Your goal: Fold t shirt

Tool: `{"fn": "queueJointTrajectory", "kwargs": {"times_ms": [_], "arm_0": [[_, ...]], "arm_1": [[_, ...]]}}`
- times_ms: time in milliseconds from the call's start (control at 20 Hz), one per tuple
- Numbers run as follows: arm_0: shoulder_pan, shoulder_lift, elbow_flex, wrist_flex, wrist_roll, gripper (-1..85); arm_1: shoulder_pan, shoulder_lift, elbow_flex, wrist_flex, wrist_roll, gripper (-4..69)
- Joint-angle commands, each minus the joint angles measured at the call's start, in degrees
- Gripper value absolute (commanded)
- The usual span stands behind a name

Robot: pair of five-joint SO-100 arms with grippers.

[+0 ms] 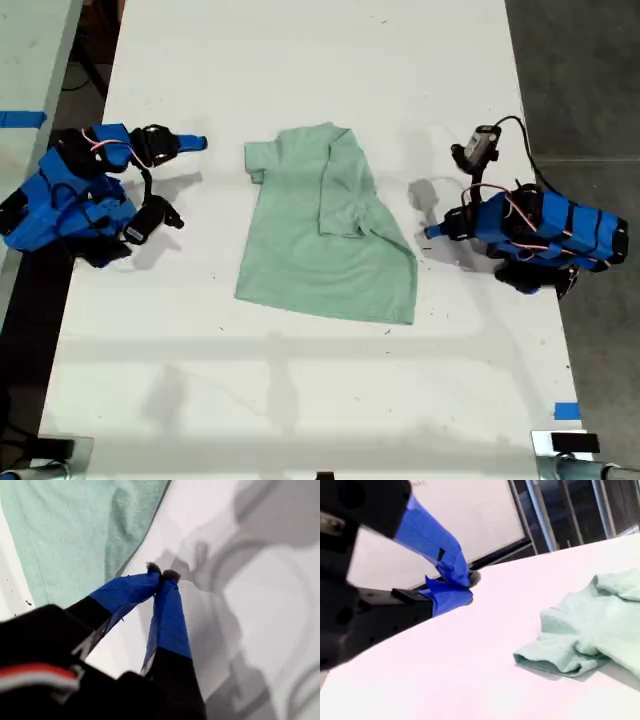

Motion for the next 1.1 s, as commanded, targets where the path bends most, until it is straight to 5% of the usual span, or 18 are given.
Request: {"fn": "queueJointTrajectory", "kwargs": {"times_ms": [0, 150, 350, 550, 650, 1050], "arm_0": [[-4.66, -37.27, -23.91, -1.41, 8.0, 1.0], [-5.71, -62.49, -43.51, 0.35, 15.73, 20.1], [-6.42, -87.89, -60.38, 3.78, 18.54, 23.1], [-5.8, -102.3, -69.7, 5.01, 19.07, 20.9], [-5.71, -110.83, -73.92, 7.82, 16.35, 1.2], [-5.1, -98.88, -88.15, 31.03, 5.98, -0.3]], "arm_1": [[0.35, 0.53, 2.46, -0.26, 0.26, 1.0], [-0.09, 0.53, 2.46, -0.26, 0.53, 1.0], [0.0, 0.53, 2.46, -0.26, 0.26, 1.0], [0.18, 0.53, 2.46, -0.26, 0.09, 1.0], [-0.09, 0.53, 2.46, -0.26, 0.09, 1.0], [-0.09, 0.53, 2.46, -0.26, 0.09, 1.0]]}}
